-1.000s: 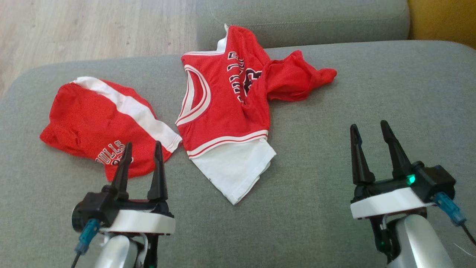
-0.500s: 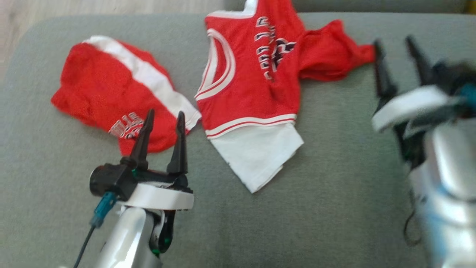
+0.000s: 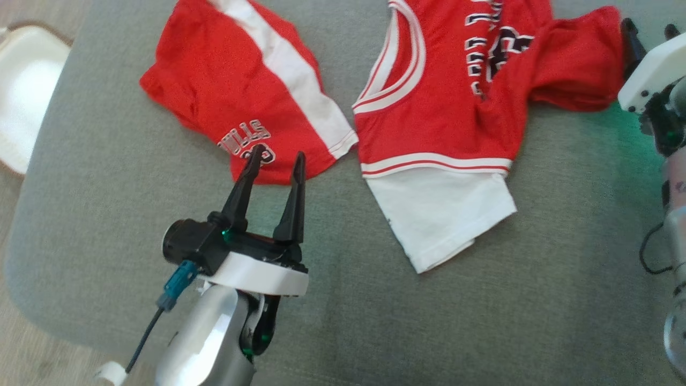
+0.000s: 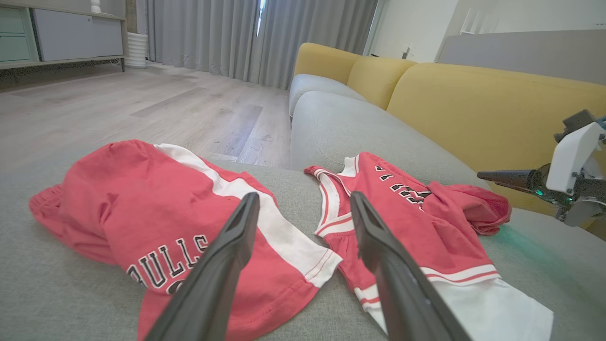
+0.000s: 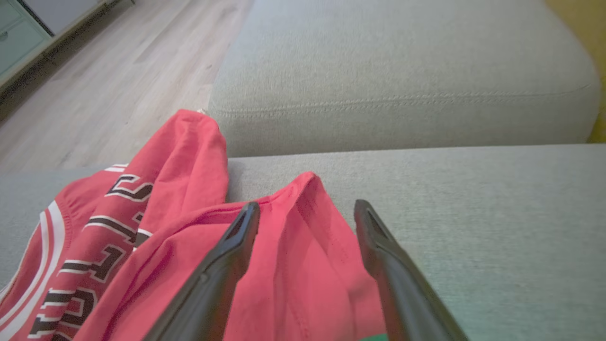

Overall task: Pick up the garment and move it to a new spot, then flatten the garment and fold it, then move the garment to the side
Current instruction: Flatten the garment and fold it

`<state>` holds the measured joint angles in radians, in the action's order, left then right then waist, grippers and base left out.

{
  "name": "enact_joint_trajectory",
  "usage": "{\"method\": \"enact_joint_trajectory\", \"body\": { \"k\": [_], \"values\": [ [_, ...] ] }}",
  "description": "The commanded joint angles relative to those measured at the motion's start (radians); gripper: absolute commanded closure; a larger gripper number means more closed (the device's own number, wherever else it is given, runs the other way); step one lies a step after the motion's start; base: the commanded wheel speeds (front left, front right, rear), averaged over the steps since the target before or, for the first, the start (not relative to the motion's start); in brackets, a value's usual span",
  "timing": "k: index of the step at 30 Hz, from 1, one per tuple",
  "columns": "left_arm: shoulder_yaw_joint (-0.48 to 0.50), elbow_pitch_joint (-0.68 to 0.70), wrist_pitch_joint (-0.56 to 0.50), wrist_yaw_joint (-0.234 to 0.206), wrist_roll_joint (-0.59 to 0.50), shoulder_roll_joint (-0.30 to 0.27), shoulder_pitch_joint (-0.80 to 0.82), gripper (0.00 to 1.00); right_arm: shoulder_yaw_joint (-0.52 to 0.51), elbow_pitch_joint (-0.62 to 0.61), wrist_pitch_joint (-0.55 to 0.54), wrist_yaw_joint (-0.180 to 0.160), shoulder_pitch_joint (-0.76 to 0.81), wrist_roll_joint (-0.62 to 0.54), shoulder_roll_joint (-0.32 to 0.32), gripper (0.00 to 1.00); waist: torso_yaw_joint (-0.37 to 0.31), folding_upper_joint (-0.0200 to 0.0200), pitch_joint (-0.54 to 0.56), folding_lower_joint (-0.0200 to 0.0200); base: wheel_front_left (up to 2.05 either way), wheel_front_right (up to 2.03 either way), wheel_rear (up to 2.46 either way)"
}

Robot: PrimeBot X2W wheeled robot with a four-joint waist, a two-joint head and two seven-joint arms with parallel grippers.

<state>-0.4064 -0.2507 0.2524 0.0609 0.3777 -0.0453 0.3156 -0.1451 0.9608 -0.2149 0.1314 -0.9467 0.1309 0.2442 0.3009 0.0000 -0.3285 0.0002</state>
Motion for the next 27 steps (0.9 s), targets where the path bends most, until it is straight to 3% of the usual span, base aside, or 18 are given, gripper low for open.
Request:
{"method": "enact_joint_trajectory", "body": {
  "k": [1, 9, 10, 11, 12, 20, 23, 27],
  "values": [
    [0.020, 0.036, 0.009, -0.006, 0.010, -0.005, 0.040, 0.00, 0.009, -0.007, -0.006, -0.001, -0.047, -0.003, 0.001, 0.00, 0.026, 0.0000, -0.024, -0.0002, 0.00, 0.00, 0.00],
    [-0.017, 0.044, 0.009, -0.023, 0.037, -0.005, 0.046, 0.00, -0.016, 0.135, -0.001, -0.001, -0.125, -0.032, 0.032, 0.00, 0.057, 0.0000, -0.047, -0.0002, 0.00, 0.00, 0.00],
    [-0.019, 0.045, 0.009, -0.025, 0.038, -0.005, 0.047, 0.00, -0.019, 0.147, 0.005, -0.001, -0.133, -0.035, 0.034, 0.35, 0.057, 0.0000, -0.049, -0.0002, 0.00, 0.00, 0.00],
    [-0.020, 0.045, 0.009, -0.027, 0.039, -0.005, 0.048, 0.00, -0.021, 0.158, 0.012, -0.001, -0.141, -0.037, 0.034, 0.81, 0.058, 0.0000, -0.051, -0.0002, 0.00, 0.00, 0.00],
    [-0.021, 0.046, 0.009, -0.028, 0.040, -0.005, 0.050, 0.00, -0.020, 0.166, 0.020, -0.001, -0.149, -0.037, 0.031, 1.00, 0.057, 0.0000, -0.053, -0.0002, 0.00, 0.00, 0.00],
    [0.008, 0.037, 0.009, -0.036, 0.039, -0.005, 0.049, 0.00, 0.039, 0.167, 0.153, -0.001, -0.175, 0.012, -0.010, 1.00, -0.001, 0.0000, -0.031, -0.0002, 0.00, 0.00, 0.00],
    [0.039, 0.032, 0.009, -0.035, 0.032, -0.005, 0.034, 0.00, 0.135, 0.110, 0.221, -0.001, -0.132, 0.094, -0.031, 1.00, -0.057, 0.0000, 0.019, -0.0002, 0.00, 0.00, 0.00],
    [0.076, 0.026, 0.009, -0.032, 0.021, -0.005, 0.006, 0.00, 0.256, 0.000, 0.229, -0.001, -0.038, 0.218, -0.030, 1.00, -0.125, 0.0000, 0.079, -0.0002, 0.00, 0.00, 0.00]
  ]
}}
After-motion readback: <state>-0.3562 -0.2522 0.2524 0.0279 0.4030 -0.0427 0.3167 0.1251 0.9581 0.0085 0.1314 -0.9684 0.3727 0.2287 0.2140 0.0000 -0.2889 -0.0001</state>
